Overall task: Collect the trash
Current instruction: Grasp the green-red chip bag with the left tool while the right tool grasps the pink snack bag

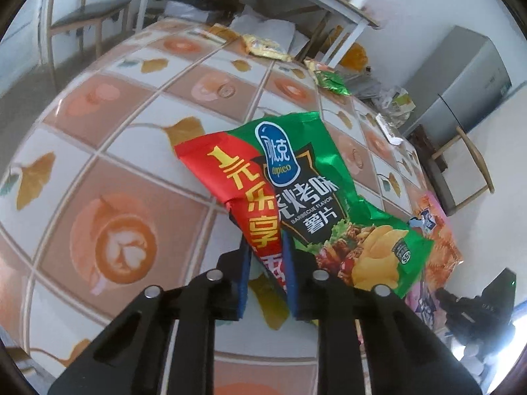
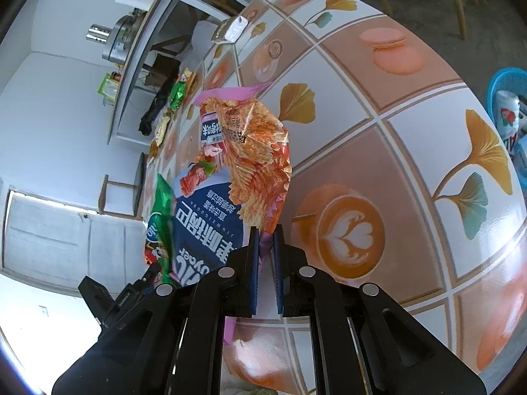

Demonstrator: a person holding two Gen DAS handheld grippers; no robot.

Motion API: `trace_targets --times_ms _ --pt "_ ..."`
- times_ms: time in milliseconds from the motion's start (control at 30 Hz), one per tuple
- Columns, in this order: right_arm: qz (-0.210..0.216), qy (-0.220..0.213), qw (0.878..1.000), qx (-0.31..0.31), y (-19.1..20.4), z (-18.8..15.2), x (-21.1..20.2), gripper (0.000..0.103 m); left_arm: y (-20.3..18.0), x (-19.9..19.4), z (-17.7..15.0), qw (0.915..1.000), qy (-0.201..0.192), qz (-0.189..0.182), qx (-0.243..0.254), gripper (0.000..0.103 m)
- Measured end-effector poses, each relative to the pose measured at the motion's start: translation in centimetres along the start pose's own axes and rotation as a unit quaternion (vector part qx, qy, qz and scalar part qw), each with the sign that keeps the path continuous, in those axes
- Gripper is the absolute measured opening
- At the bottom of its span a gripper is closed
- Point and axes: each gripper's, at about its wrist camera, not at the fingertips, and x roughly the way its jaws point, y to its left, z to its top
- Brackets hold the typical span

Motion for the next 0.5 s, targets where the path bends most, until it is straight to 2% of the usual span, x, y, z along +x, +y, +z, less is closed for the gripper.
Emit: trace_targets --times_ms 133,500 --pt "0.011 -0.010 1.000 0.010 -0.6 0.1 -0.8 0.006 -1.0 -0.5 0.3 0.9994 -0.019 0.000 0.028 0.012" --pt "0.028 -0.057 0.998 0.019 -1.6 0.5 -4.7 0.001 -3.9 -2.8 1.5 0.9926 -0.068 0.000 0.101 0.008"
